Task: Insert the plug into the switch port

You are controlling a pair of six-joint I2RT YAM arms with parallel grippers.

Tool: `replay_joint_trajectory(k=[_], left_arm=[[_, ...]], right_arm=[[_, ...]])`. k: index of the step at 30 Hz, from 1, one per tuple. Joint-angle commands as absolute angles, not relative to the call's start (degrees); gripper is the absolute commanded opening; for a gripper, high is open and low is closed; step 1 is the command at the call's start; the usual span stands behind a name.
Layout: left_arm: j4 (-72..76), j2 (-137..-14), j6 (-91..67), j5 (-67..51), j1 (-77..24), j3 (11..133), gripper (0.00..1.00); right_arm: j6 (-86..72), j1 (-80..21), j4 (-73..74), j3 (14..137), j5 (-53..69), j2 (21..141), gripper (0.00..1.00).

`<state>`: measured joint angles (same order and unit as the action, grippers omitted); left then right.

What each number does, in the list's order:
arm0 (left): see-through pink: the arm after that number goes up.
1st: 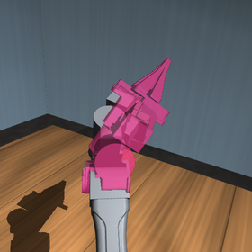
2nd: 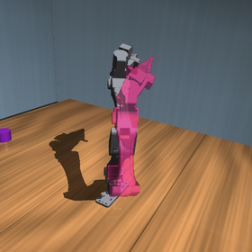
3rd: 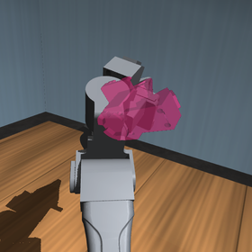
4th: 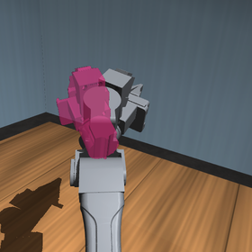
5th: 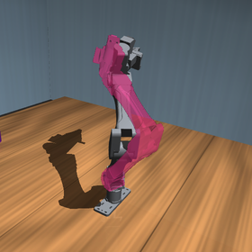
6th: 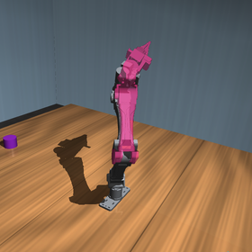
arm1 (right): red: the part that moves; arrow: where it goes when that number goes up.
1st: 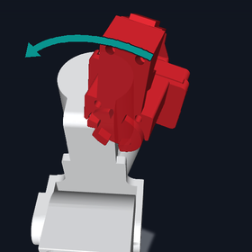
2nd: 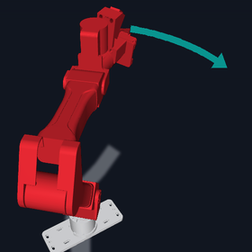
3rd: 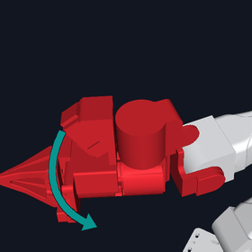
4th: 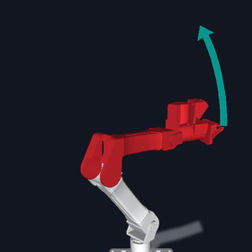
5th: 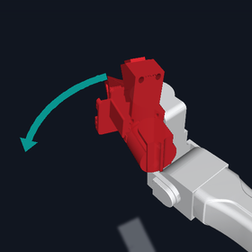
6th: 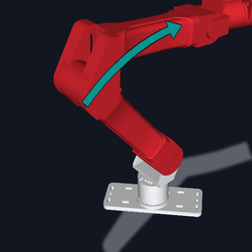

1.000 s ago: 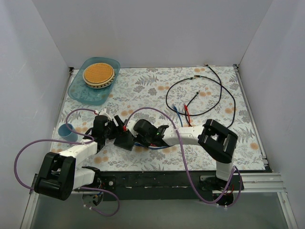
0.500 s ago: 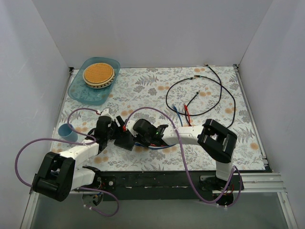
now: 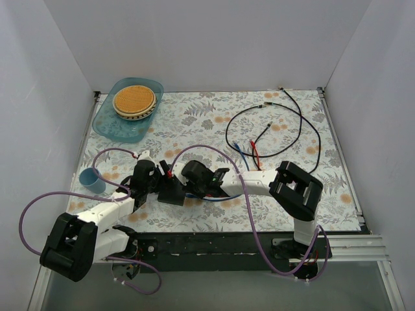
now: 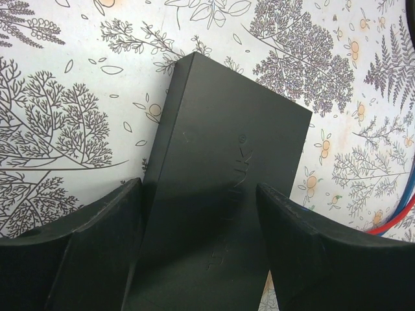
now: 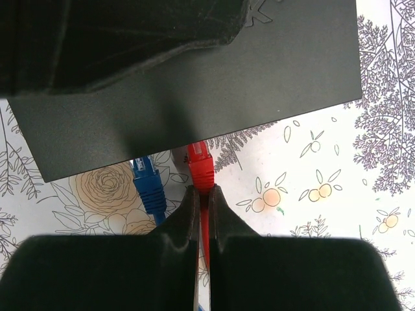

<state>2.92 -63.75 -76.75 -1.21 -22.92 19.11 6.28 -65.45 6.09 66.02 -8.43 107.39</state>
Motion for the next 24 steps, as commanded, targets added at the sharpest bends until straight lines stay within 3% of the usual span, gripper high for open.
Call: replay_joint_trajectory(k=[1, 13, 22, 23, 24], left_arm=[[1.8, -63.0, -86.0, -30.2, -30.1, 19.2, 0.6], [-1.6, -62.0, -85.3, -20.1, -30.1, 21.2, 0.8], [-11.0, -57.8, -86.6, -7.0, -30.1, 25.2, 0.95], [-11.9, -57.2, -86.7, -5.4, -30.1, 25.3, 0.95], [-13.3, -56.6, -86.7, -4.7, -30.1, 25.4, 0.96]], right_arm=[[5.8, -66.7, -27.2, 71.7, -0.6, 107.1, 0.01], [3.6, -66.8, -25.1, 63.0, 2.7, 102.8, 0.01], [2.5, -66.8, -22.1, 57.2, 2.1, 99.7, 0.19], [2.6, -66.8, -21.7, 56.1, 0.8, 99.2, 0.22], [2.7, -66.8, -21.4, 55.4, 0.4, 98.3, 0.32]])
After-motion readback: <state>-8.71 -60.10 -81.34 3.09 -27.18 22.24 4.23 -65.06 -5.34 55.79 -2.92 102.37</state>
